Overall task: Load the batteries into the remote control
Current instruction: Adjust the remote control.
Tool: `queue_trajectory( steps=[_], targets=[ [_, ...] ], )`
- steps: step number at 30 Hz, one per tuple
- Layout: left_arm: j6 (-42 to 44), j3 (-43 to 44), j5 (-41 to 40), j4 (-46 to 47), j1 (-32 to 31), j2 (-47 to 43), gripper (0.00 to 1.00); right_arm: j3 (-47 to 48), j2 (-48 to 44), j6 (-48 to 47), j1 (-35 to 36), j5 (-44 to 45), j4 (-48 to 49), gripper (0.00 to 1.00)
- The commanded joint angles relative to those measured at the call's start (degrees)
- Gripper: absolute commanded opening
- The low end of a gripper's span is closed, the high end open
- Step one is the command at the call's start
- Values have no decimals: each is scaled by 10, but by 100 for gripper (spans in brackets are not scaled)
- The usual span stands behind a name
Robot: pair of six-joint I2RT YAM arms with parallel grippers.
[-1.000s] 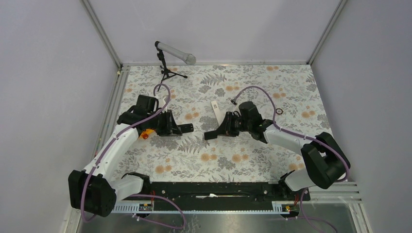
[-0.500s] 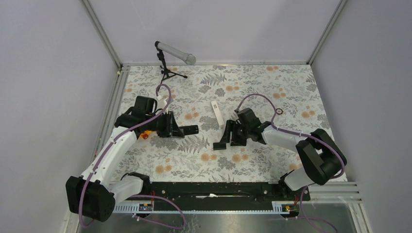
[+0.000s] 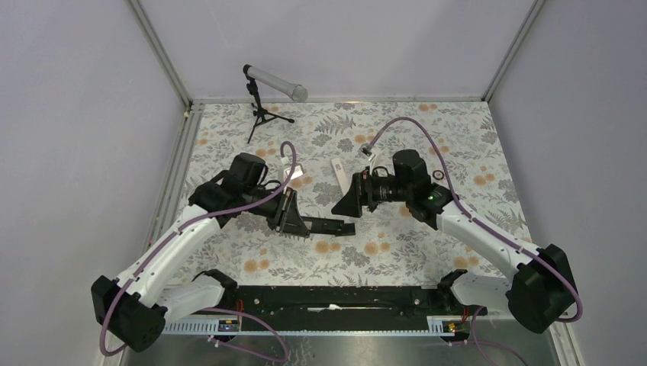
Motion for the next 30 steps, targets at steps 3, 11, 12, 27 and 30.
queue_trajectory(
  steps=[3, 11, 12, 27, 30],
  targets=[
    [40, 19, 70, 37, -38, -38, 0, 4, -2, 3, 24, -238, 148, 87],
    [40, 30, 88, 38, -38, -41, 0, 28, 16, -96, 103, -273, 12, 64],
    [43, 29, 96, 38, -38, -43, 0, 26, 16, -94, 104, -264, 16, 55],
    [-53, 7, 27, 169, -36, -142, 99, 6, -14, 82, 102, -200, 267, 0],
    [-172, -37, -49, 322, -33, -179, 99, -6, -34, 120, 102, -121, 318, 0]
  ],
)
